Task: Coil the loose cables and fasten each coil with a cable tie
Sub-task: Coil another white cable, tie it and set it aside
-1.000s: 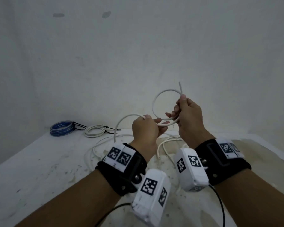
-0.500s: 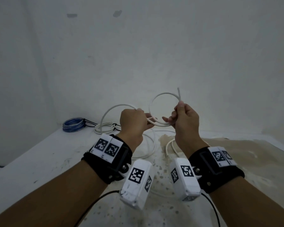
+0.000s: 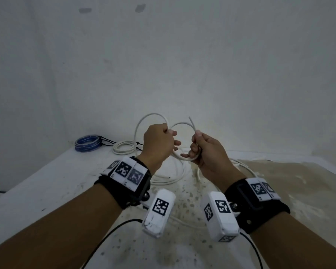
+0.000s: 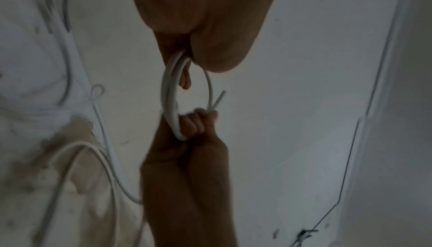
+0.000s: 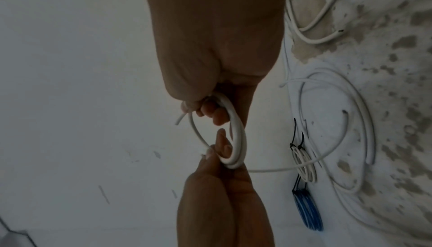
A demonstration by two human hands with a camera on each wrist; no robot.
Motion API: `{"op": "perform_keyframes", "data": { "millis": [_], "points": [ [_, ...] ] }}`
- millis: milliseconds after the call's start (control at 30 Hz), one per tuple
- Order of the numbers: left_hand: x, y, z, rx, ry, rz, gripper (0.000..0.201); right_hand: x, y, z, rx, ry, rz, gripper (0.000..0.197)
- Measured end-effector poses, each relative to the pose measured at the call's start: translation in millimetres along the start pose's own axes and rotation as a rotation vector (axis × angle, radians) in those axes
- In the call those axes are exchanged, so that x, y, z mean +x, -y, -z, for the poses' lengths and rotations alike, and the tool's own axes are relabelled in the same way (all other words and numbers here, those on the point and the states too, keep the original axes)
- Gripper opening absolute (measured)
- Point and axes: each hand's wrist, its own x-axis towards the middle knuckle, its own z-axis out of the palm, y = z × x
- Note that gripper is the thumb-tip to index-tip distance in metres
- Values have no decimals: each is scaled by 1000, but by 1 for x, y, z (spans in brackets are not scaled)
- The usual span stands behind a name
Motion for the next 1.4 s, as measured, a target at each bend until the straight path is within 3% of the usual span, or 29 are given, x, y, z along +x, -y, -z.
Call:
{"op": "perform_keyframes", "data": {
  "millis": [167, 367, 567, 767, 933, 1067, 1200, 1300, 1400],
  "points": [
    [10, 15, 16, 215, 227, -157, 21, -1, 6, 4, 30, 44, -46, 32],
    [15, 17, 28, 292, 350, -204, 38, 2, 1, 1, 15, 67, -51, 31],
    [18, 20, 27, 270, 195, -269, 24, 3, -9, -2, -137, 107, -70, 30],
    [22, 8, 27, 245, 266, -284, 23, 4, -11, -7, -84, 76, -26, 29],
    [24, 16, 26, 192, -48, -151, 13, 14, -11, -9, 76, -113, 50, 33],
    [18, 16, 20, 60, 38, 32, 14, 12, -12, -12, 99, -88, 78, 33],
    [18, 14, 21, 39, 31, 1, 13, 9, -16, -12, 4, -121, 67, 32],
    [17, 15, 20, 4, 30, 71, 8, 13, -14, -7, 44, -221, 97, 34],
    [17, 14, 18, -17, -5, 73, 11, 11, -13, -9, 64, -131, 55, 32]
  ]
}}
